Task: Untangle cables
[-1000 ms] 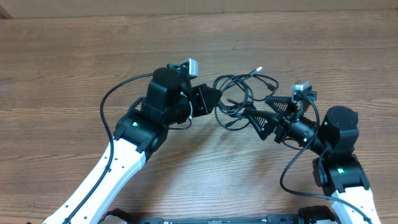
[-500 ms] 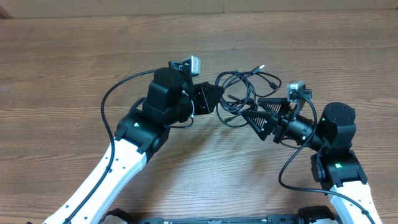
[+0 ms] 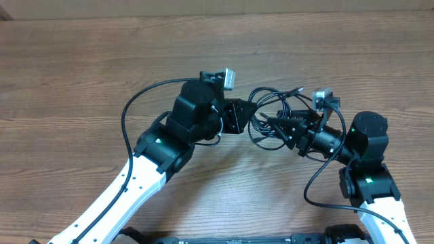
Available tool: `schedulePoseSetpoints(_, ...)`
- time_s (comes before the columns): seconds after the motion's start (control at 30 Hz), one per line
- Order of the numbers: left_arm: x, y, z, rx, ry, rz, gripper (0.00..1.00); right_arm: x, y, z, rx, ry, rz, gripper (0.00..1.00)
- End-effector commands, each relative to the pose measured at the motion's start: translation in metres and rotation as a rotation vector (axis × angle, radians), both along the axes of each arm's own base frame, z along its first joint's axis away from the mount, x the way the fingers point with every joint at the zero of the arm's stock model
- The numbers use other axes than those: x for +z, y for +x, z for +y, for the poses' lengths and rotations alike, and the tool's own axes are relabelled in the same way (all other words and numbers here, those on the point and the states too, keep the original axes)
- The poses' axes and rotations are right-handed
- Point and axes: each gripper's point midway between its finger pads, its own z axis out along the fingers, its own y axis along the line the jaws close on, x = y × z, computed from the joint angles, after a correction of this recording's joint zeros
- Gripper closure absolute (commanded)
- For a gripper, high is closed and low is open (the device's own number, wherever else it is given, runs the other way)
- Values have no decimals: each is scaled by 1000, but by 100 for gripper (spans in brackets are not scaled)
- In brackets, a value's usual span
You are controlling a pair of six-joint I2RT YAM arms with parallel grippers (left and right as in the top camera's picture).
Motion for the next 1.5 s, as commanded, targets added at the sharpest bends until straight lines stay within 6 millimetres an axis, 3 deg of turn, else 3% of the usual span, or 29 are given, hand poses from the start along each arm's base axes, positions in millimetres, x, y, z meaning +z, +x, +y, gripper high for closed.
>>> schedulePoseSetpoints(0.0, 18, -1, 0, -12, -16, -59, 94, 13, 1, 0, 5, 6, -32, 74)
schedulePoseSetpoints(0.03, 18, -1, 0, -10, -16, -59, 85, 13, 1, 0, 5, 6, -32, 79)
schedulePoseSetpoints(0.1, 18, -1, 0, -8, -15, -60, 53, 13, 1, 0, 5, 6, -32, 89)
schedulePoseSetpoints(0.17, 18, -1, 0, -8, -15, -59, 14, 13, 1, 0, 5, 6, -33, 96)
schedulePoseSetpoints(0.2, 18, -1, 0, -9, -15, -59, 10, 13, 1, 0, 5, 6, -33, 96)
schedulePoseSetpoints(0.47, 16, -2, 1, -8, -8, -52, 3, 13, 1, 0, 5, 6, -32, 96)
schedulePoseSetpoints(0.7, -3, 0, 12, 31, 73, -23, 1, 15, 1, -2, -7, 17, -28, 96)
schedulePoseSetpoints(1.07, -35, 8, 55, 100, 194, 79, 1, 36, 0, -55, -130, 185, 89, 96)
schedulePoseSetpoints(1.27, -29, 1, 45, -1, 186, 16, 0, 42, -8, -63, -88, 218, 93, 96)
schedulePoseSetpoints(1.47, -21, -2, 37, -44, 145, 0, 0, 60, -24, -52, 45, 202, -8, 96)
